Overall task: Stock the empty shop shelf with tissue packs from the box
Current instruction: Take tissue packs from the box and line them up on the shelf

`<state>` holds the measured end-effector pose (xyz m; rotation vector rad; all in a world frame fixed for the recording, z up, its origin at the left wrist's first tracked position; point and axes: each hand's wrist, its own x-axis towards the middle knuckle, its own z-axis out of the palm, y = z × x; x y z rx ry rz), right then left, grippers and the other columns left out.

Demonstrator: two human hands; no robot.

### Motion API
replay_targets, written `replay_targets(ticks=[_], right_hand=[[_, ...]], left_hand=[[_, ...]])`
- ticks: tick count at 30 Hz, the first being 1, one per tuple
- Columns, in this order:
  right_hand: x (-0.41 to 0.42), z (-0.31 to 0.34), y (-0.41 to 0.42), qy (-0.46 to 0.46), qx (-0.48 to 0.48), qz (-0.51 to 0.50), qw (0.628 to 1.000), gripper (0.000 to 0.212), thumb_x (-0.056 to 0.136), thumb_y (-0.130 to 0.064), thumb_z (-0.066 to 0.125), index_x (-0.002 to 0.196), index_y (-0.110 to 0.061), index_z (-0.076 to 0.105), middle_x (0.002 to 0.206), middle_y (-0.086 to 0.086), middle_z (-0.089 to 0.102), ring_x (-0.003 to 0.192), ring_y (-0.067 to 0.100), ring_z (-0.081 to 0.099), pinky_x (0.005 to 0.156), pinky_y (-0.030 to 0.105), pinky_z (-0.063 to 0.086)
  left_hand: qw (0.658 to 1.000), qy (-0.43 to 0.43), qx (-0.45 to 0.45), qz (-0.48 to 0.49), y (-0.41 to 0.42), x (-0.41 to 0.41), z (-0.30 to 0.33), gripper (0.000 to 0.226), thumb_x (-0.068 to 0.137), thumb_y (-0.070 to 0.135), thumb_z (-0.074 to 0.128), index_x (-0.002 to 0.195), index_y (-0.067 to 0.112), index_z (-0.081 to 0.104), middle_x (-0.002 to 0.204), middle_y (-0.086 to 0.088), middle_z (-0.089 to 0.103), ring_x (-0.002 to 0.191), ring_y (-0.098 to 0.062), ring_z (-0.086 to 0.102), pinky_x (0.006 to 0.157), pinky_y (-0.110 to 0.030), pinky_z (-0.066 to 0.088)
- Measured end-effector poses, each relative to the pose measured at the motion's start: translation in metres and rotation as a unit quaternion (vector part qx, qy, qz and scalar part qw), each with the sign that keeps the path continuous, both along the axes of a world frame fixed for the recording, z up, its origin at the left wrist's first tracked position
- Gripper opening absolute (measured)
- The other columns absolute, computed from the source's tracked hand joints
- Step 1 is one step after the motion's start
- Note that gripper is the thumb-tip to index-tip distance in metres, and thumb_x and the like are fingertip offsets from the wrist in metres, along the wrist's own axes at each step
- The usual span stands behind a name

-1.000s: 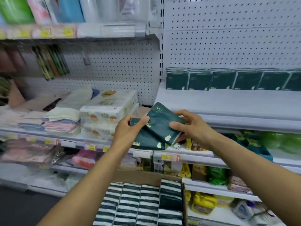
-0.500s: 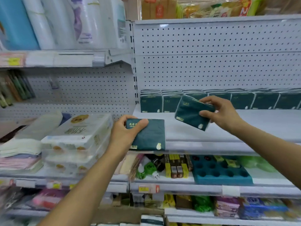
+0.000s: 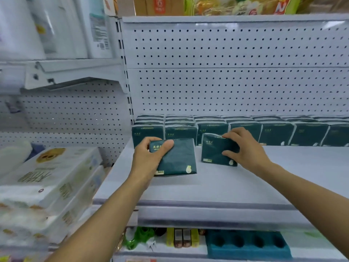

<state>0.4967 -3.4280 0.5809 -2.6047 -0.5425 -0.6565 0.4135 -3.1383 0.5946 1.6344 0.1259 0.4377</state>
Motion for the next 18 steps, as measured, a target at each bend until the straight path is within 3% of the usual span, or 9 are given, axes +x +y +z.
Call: replay_targets(ticks=[8,13,18], right_hand=[[0.049,-0.008,0.006,-0.085,-0.04,0.006,0.996,0.049,0.082,-0.021,0.076,0.127,-0.015,0.057,0.126,0.002,0.051,0.116,0.019,0.041,0.069,0.038,0.053],[0.069,-0.015,0.012,-0.165,-0.083,0.012,0.983,0.051,0.07,-0.021,0.084,0.116,-0.012,0.062,0.117,0.005,0.059,0.106,0.03,0.053,0.078,0.042,0.05],[0.066,-0.009,0.017,-0.149,-0.096,-0.034,0.984,0.06,0.074,-0.032,0.081,0.127,-0.017,0.056,0.13,0.007,0.052,0.119,0.029,0.045,0.092,0.046,0.042]], left_hand=[[1.0,0.014,0.001,0.017,-0.013,0.024,-0.005,0.035,0.077,0.042,0.079,0.101,0.023,0.062,0.099,0.003,0.066,0.086,-0.011,0.065,0.057,-0.02,0.05],[0.999,0.025,0.006,0.024,-0.018,0.032,-0.006,0.036,0.078,0.045,0.077,0.103,0.025,0.062,0.101,0.005,0.064,0.089,-0.011,0.063,0.059,-0.021,0.047],[1.0,0.013,0.008,0.028,-0.026,0.033,-0.005,0.029,0.084,0.042,0.072,0.103,0.023,0.062,0.097,0.01,0.06,0.085,-0.005,0.059,0.058,-0.016,0.044]])
